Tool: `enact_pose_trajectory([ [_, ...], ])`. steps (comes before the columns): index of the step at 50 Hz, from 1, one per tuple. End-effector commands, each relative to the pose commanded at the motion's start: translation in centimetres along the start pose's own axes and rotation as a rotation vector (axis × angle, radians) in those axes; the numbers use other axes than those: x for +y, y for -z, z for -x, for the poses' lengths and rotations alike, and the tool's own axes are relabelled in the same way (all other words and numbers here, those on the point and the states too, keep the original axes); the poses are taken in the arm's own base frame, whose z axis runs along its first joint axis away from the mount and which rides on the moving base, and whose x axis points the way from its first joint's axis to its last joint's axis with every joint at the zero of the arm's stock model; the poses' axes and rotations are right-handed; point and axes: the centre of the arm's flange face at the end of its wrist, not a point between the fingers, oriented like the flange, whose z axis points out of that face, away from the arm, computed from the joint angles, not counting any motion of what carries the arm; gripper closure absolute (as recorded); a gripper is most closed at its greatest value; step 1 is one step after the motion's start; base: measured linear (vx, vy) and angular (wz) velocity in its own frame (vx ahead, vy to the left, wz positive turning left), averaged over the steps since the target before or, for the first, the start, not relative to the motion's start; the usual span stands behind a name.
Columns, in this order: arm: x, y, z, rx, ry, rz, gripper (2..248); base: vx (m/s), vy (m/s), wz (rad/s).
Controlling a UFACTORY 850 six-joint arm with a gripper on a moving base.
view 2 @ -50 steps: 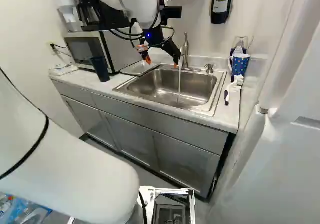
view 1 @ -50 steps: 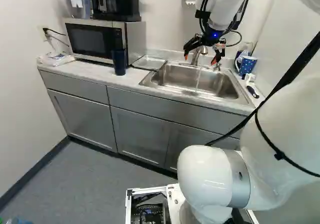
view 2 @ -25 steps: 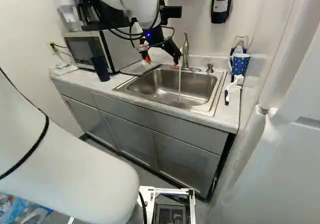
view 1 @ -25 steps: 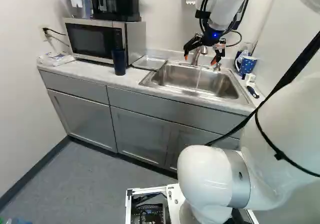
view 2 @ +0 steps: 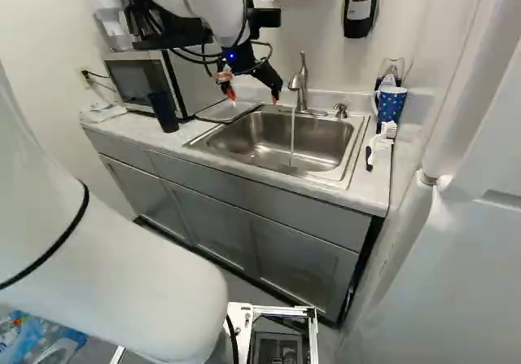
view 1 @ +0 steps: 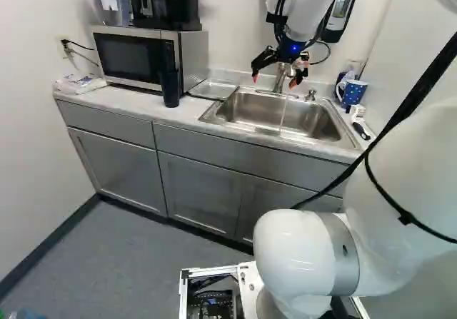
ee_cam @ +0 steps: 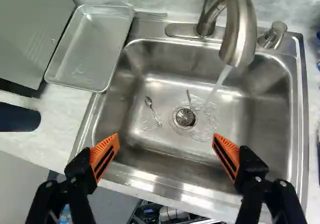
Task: Rinse the cup and place it in the tray
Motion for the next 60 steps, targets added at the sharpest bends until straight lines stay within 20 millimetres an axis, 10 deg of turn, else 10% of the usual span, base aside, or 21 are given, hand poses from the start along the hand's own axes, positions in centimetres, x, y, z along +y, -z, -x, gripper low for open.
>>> enact_pose_trajectory([
  [60,-9.9,-0.1,1.0,-0.012,0.189,-0.130,3,0.000,0.000,0.000],
])
